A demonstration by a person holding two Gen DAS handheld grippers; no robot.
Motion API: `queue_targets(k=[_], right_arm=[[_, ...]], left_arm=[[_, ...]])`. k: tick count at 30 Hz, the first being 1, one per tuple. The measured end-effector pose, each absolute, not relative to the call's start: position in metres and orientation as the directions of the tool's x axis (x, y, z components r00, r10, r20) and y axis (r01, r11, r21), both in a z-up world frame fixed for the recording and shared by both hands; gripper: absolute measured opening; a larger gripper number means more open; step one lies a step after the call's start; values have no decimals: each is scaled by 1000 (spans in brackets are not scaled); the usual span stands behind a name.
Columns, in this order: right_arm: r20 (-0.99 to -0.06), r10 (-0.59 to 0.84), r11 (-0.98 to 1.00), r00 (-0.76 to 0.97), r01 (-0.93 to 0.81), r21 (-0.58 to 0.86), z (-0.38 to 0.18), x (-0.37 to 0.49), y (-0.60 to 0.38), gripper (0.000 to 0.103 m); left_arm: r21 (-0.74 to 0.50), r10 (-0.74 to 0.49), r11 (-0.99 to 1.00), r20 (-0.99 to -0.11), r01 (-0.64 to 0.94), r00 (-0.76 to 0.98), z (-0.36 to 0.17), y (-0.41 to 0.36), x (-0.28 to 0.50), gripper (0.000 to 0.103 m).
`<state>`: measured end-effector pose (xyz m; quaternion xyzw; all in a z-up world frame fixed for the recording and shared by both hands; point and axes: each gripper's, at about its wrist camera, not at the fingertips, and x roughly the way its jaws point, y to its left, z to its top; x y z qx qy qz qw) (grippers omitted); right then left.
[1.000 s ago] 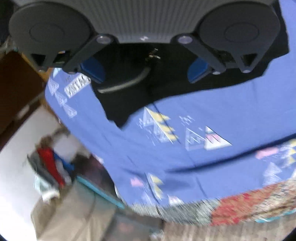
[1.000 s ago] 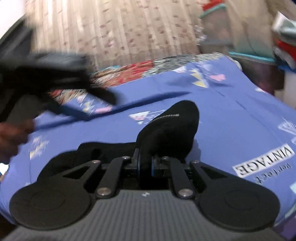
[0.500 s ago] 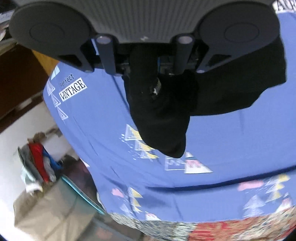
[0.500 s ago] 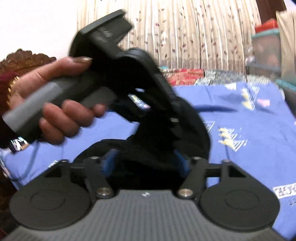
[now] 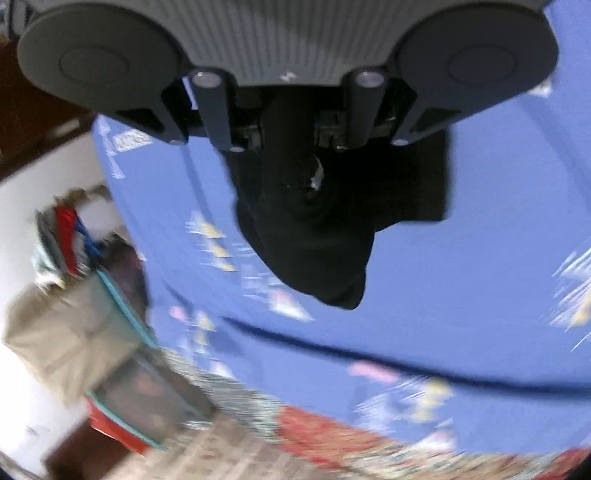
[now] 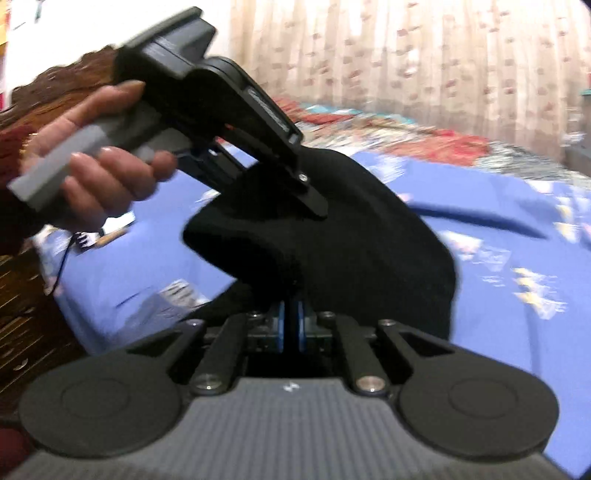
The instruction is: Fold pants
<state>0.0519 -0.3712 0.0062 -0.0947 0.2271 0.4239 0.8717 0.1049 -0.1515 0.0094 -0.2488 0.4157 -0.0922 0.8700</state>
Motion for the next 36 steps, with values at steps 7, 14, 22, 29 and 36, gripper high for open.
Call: queue_targets(k=[7, 14, 22, 29, 36], right_arm=[[-700, 661, 542, 270, -817, 197, -39, 74, -342, 16], [-558, 732, 610, 391, -741, 281, 5, 81, -393, 17], [-548, 717, 663, 430, -662, 348, 0, 99, -397, 57], [-686, 513, 765, 516, -637, 93, -37, 95, -379, 2], [-681, 524, 785, 511, -600, 153, -34, 88, -399, 3]], left_arm=[[-446, -240, 860, -782, -248, 575, -57, -123, 100, 59], [-450, -258, 882, -710, -141, 656, -38, -132, 59, 80], [-488, -304, 865, -693, -116, 653, -38, -132, 41, 42], [-397, -283, 917, -710, -35, 645, -43, -167, 59, 23], [-325, -245, 946, -734, -12, 633, -54, -172, 59, 28]])
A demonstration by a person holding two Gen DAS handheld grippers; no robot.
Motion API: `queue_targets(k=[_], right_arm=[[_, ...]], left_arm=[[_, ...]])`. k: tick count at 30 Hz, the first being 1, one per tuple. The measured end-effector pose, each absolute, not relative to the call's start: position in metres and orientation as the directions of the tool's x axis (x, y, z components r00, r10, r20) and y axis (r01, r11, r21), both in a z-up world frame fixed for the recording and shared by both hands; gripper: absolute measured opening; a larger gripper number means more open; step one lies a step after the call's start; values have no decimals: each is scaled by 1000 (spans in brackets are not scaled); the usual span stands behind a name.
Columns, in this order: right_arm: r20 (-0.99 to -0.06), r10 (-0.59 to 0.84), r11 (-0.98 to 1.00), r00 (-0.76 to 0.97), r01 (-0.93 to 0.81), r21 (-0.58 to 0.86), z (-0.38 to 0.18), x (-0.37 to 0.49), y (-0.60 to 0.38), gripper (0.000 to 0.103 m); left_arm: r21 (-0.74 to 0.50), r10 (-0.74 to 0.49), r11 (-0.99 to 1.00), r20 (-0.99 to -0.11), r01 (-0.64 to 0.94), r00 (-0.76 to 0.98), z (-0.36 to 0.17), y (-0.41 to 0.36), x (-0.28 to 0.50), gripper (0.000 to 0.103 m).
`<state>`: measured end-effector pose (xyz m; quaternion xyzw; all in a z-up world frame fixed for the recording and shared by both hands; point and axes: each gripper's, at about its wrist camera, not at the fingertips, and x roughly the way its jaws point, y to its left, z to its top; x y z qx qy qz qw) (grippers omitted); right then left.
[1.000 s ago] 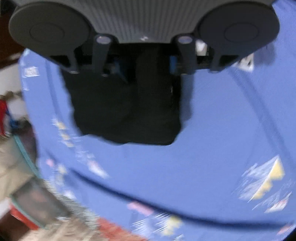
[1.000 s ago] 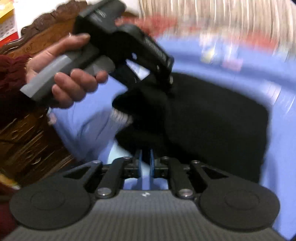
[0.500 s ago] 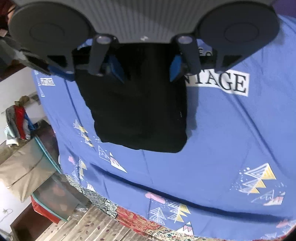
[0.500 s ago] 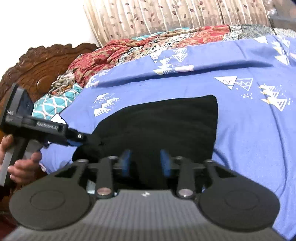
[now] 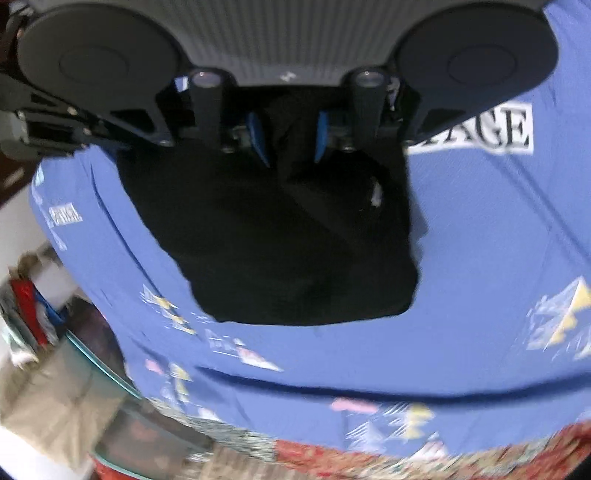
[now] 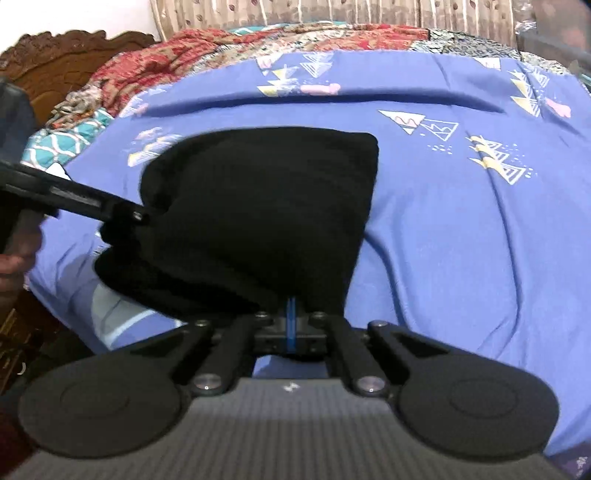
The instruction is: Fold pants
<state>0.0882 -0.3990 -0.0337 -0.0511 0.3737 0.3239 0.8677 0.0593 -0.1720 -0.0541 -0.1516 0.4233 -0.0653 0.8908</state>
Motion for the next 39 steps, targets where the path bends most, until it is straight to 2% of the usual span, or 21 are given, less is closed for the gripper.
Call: queue_targets(k=[3, 5, 11, 17, 22, 31, 39], right_arm=[[-666, 544, 785, 509, -589, 191, -27, 88, -402, 5], [-647, 565, 784, 511, -577, 229, -26, 88, -405, 6], [-614, 592, 787, 522, -537, 303, -15, 90, -414, 8], [-627, 601, 793, 496, -471, 388, -20, 99, -415, 18], [-630, 623, 773, 464, -491, 402, -16, 102, -400, 28], [-635, 685, 696, 357, -576, 428, -17, 103, -359, 28], [-692, 669, 670, 271, -622, 404, -34, 91, -331, 29]], left_arm=[[-331, -228, 942, -751, -55, 619, -54, -167, 57, 30], [-282, -184, 957, -768, -65, 614, -52, -173, 54, 35], [-170, -81, 982, -784, -86, 615, -44, -192, 46, 36], [-133, -43, 986, -793, -103, 608, -36, -195, 36, 38], [-129, -32, 985, -794, -117, 607, -35, -194, 29, 41], [-116, -16, 985, -795, -126, 606, -34, -195, 25, 42], [-134, -28, 982, -799, -132, 601, -39, -189, 22, 48]])
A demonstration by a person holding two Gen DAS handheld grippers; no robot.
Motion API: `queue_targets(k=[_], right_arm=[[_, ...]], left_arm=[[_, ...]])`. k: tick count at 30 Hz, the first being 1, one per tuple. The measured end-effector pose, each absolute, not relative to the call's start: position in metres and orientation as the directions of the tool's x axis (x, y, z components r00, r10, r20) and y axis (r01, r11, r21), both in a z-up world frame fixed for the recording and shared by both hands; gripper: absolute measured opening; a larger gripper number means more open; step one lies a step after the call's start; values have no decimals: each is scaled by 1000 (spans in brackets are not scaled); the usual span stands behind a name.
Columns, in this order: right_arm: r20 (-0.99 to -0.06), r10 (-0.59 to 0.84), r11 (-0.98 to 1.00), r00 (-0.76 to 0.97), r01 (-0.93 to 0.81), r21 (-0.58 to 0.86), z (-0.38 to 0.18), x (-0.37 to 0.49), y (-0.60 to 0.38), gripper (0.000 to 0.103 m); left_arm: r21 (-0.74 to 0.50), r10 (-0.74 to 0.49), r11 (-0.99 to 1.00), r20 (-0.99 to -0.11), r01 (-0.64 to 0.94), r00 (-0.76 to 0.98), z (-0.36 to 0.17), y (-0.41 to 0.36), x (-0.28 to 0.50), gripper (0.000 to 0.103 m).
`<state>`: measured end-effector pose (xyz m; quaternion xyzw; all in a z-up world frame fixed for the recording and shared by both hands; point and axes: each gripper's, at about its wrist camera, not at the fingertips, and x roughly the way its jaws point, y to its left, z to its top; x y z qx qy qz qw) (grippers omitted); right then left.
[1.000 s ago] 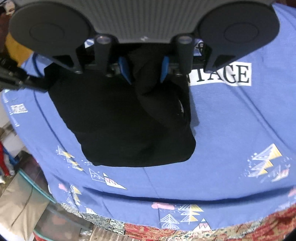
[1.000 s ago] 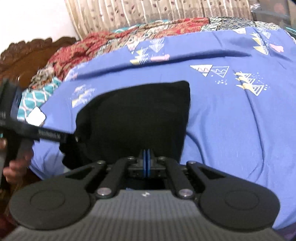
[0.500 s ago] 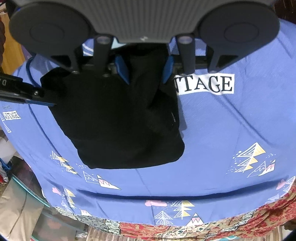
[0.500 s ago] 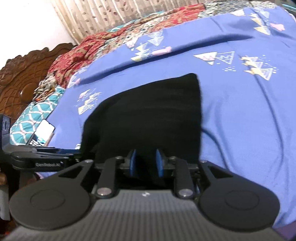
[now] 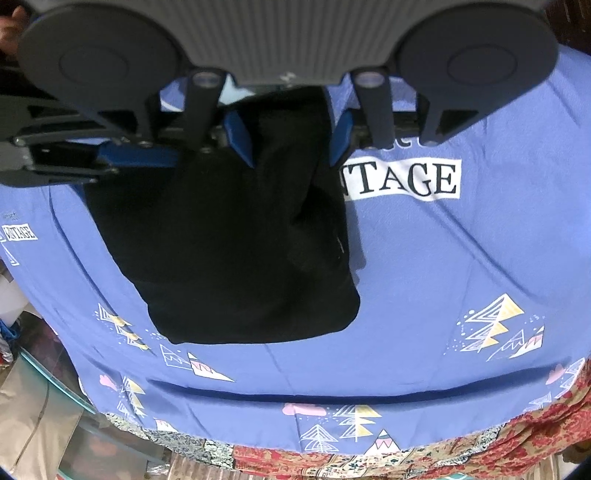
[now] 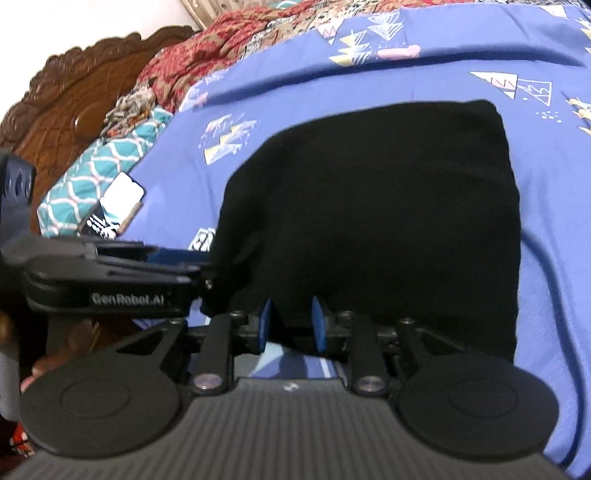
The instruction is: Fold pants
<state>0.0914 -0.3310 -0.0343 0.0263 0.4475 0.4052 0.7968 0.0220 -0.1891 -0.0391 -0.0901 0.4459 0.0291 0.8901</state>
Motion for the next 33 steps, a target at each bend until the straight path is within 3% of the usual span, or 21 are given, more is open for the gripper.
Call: queue_targets(k=[4, 8, 11, 12, 13, 14, 15, 17, 23, 25, 27, 29, 33], right_arm=[[-689, 678, 672, 257, -597, 438, -36, 97, -337, 28], [-698, 673, 681, 246, -574, 454, -41, 98, -337, 28], [-702, 667, 687, 250, -572, 449, -43, 96, -335, 28], [-703, 665, 688, 252, -573, 446, -43, 95, -334, 28], [-704, 664, 689, 253, -574, 443, -43, 95, -334, 28], [-705, 663, 689, 253, -575, 441, -42, 95, -334, 28], [-706, 662, 690, 253, -575, 441, -42, 96, -334, 28], [-706, 661, 689, 253, -578, 437, -42, 96, -334, 28], [-701, 660, 691, 270, -583, 427, -41, 93, -330, 28], [-703, 658, 694, 269, -578, 429, -42, 93, -329, 28], [-709, 652, 695, 267, -584, 419, -43, 92, -326, 28], [-712, 649, 694, 269, -591, 411, -45, 90, -324, 28], [-711, 652, 690, 264, -597, 411, -45, 89, -322, 28]], left_arm=[[-217, -82, 967, -764, -135, 640, -29, -166, 23, 63], [-312, -112, 934, -720, -176, 685, -18, -130, 41, 91], [-359, -149, 914, -730, -188, 667, -23, -117, 68, 91], [-379, -172, 908, -727, -179, 665, -25, -115, 77, 89], [-387, -185, 906, -723, -169, 665, -27, -115, 86, 80], [-379, -185, 912, -724, -159, 665, -29, -117, 95, 50], [-369, -185, 917, -728, -150, 661, -32, -120, 101, 33], [-387, -203, 912, -715, -138, 669, -34, -126, 110, 15], [-319, -340, 925, -460, 205, 820, -5, -169, 85, 15], [-344, -322, 925, -477, 164, 818, -17, -161, 90, 15], [-394, -264, 919, -556, 29, 788, -41, -135, 104, 15], [-437, -242, 893, -667, -106, 705, -72, -109, 120, 36], [-522, -288, 838, -672, -160, 683, -87, -92, 121, 41]])
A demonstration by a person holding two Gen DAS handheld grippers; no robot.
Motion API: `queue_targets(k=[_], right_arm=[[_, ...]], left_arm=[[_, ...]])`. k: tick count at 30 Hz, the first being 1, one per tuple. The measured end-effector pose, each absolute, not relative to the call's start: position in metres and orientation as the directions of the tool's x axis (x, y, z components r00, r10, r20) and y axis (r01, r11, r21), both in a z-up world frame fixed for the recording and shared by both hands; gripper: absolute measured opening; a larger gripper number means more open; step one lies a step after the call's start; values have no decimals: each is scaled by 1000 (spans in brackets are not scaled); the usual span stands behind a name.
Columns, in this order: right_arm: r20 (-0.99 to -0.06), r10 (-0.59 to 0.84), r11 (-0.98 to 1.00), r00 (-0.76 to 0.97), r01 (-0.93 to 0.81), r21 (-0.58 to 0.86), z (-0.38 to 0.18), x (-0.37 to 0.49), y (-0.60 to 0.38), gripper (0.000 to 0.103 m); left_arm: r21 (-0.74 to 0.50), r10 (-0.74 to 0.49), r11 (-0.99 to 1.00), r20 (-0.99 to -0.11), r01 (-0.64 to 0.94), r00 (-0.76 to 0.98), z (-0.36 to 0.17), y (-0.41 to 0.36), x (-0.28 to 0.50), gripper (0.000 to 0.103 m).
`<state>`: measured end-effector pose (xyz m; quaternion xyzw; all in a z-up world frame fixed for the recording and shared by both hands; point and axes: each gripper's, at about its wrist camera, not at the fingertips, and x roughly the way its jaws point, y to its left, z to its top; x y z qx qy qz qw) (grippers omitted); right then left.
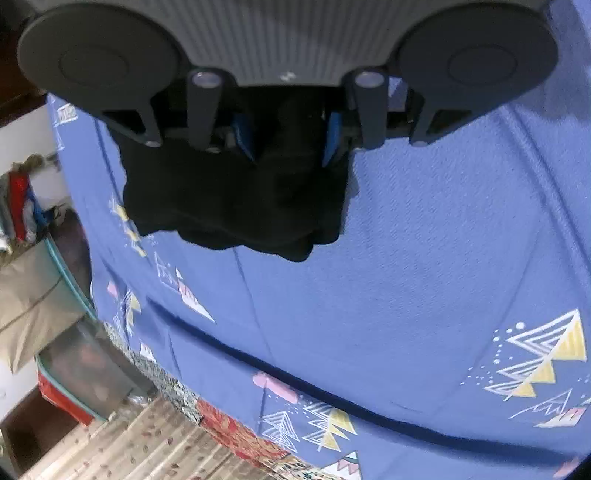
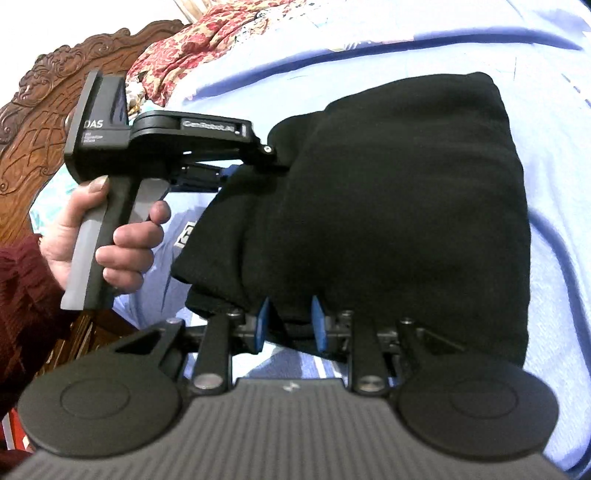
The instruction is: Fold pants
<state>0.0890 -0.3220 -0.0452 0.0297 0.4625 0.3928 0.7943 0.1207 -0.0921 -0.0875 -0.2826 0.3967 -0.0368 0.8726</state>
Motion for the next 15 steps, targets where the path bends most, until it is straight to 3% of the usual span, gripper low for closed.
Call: queue_targets(k=[1, 2, 4, 6, 8, 9, 11, 12, 13, 15], right_arm=[[-710, 654, 687, 261, -596, 414, -45, 89, -323, 28], [-705, 661, 684, 257, -594, 425, -42, 90, -326, 28], [-681, 685, 673, 258, -581, 457, -35, 92, -335, 28], [-647, 704, 670, 292, -575, 470, -26, 92, -349, 29], [-620, 707, 680, 340, -567, 465, -19, 93, -363, 34], [-606, 711, 683, 357, -557, 473, -17, 94, -372, 36], [-589, 714, 689, 378, -526, 498, -16, 97, -388, 48], [-588, 708, 699, 391, -506, 505, -19, 99, -396, 70], [-588, 695, 715, 413, -481, 508, -21, 101, -403, 82], [-580, 675, 737, 455, -433, 519, -29, 102, -415, 85]], left_arm=[[-511, -278, 843, -681, -167, 677, -86, -93, 121, 47], [-483, -251, 857, -697, -180, 672, -84, -97, 120, 60], [-437, -200, 876, -712, -202, 674, -75, -100, 110, 66], [-484, -247, 856, -690, -180, 680, -70, -100, 95, 74], [-530, -302, 835, -665, -147, 683, -67, -99, 79, 99], [-534, -314, 836, -658, -130, 684, -65, -100, 72, 103], [-529, -333, 842, -664, -105, 669, -67, -102, 62, 103], [-531, -343, 841, -673, -105, 656, -70, -102, 59, 103], [-537, -354, 836, -684, -112, 638, -75, -102, 59, 103], [-561, -379, 817, -698, -135, 608, -85, -99, 62, 103]])
